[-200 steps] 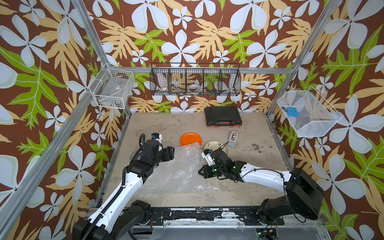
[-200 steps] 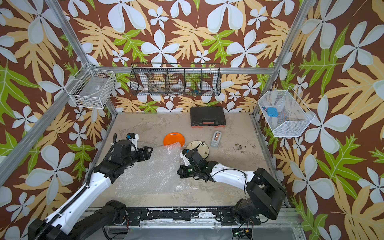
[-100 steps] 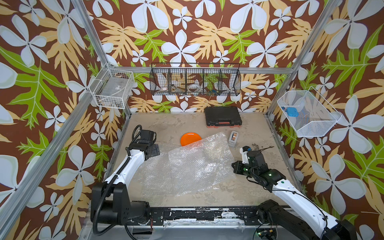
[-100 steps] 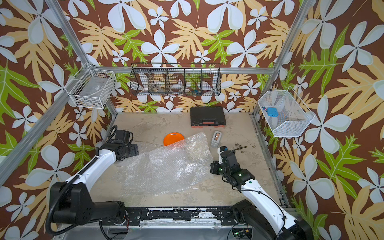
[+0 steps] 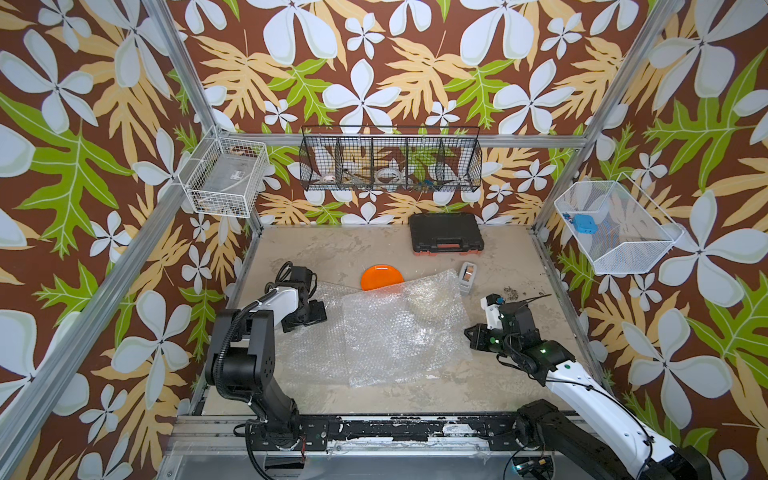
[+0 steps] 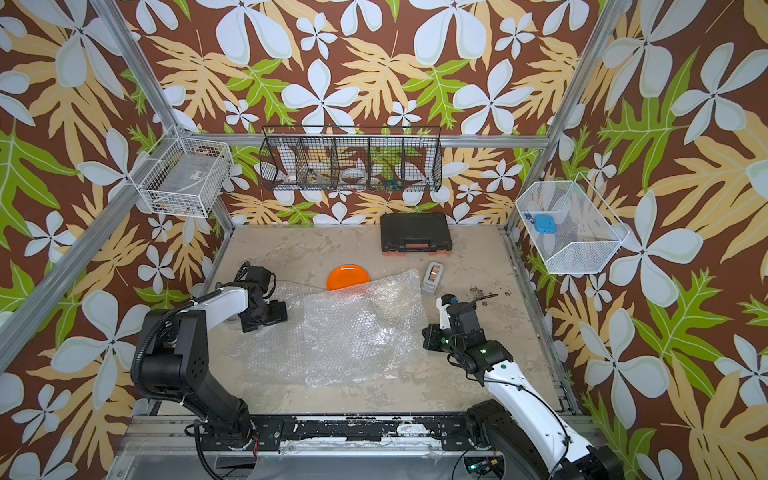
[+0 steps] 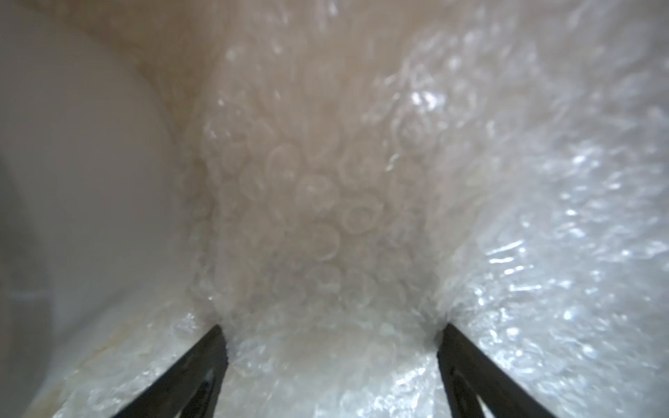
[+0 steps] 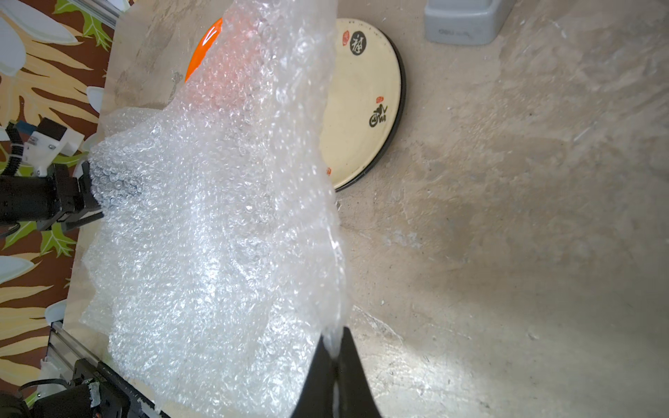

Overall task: Wrap dinner plates in bubble wrap
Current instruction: Move the bubble wrap to the corner of the board.

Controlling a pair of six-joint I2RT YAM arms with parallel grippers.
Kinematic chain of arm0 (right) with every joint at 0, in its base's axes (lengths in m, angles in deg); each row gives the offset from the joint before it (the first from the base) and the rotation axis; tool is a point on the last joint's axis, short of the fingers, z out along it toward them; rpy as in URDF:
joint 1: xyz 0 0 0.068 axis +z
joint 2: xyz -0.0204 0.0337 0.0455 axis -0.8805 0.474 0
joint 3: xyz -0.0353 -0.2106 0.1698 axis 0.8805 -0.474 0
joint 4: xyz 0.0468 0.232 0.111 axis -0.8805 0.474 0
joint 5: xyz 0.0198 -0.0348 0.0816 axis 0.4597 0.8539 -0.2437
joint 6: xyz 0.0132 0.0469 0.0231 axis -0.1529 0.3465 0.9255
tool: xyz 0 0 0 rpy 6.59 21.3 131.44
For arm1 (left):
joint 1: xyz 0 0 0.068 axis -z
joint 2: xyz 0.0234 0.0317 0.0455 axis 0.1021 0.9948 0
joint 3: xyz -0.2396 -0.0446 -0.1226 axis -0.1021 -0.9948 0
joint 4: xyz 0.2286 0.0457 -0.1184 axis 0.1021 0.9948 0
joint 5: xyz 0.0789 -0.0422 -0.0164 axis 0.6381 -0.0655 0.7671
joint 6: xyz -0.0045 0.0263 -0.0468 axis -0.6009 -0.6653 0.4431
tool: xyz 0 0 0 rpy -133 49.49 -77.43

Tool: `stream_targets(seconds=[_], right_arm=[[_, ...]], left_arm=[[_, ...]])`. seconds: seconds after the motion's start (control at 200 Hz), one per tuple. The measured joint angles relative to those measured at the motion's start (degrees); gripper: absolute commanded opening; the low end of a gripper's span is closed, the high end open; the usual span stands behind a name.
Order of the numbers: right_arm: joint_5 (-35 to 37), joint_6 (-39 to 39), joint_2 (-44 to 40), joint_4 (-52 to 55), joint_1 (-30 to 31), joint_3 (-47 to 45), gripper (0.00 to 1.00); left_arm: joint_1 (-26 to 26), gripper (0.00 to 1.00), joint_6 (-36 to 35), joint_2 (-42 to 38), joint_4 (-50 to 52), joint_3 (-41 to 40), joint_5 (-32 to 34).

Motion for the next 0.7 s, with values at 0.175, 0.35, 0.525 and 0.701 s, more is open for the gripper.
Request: stream_targets(seconds=[0.175,0.35,0.525,0.701], right_arm=[[0.0,-0.4,-0.6,0.3,0.0,0.1,0.0],[0.2,-0.1,-1.9,1.0,0.0,0.5,0.0],[0.2,0.2,-2.3,1.9,0.0,0.4,0.0],[-1.2,0.4,-1.2,2.5,0.0,0.0,0.0]], left_arm=[[0.1,0.22,0.8,2.3,-4.1,1.6,2.4],[0.1,0.17,0.7,7.3,-2.1,10.1,5.5],[-0.7,0.16,-0.3,15.7,4.5,28.9,10.2],[-5.0,0.16,-0.3,24.8,8.5,52.4,12.5]])
